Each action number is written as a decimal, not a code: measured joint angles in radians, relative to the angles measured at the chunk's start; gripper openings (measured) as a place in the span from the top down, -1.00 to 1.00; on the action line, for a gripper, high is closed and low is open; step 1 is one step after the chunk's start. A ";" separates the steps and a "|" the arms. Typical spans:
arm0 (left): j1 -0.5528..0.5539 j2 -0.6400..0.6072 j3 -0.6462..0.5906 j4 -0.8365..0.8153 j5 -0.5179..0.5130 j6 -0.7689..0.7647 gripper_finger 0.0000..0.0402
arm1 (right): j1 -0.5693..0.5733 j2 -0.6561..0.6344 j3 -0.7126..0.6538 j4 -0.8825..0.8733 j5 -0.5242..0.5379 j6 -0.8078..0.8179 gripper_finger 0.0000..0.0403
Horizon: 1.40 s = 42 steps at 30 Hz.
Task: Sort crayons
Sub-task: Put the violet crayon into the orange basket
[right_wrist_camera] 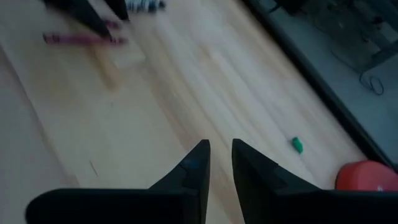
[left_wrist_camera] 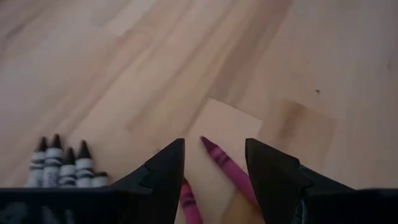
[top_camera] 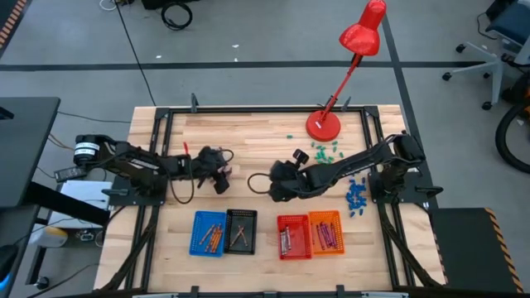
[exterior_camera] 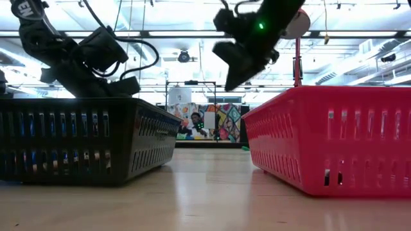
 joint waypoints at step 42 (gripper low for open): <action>-0.065 0.042 0.047 -0.252 -0.014 -0.133 0.90 | -0.049 0.000 -0.165 0.252 -0.195 -0.220 0.64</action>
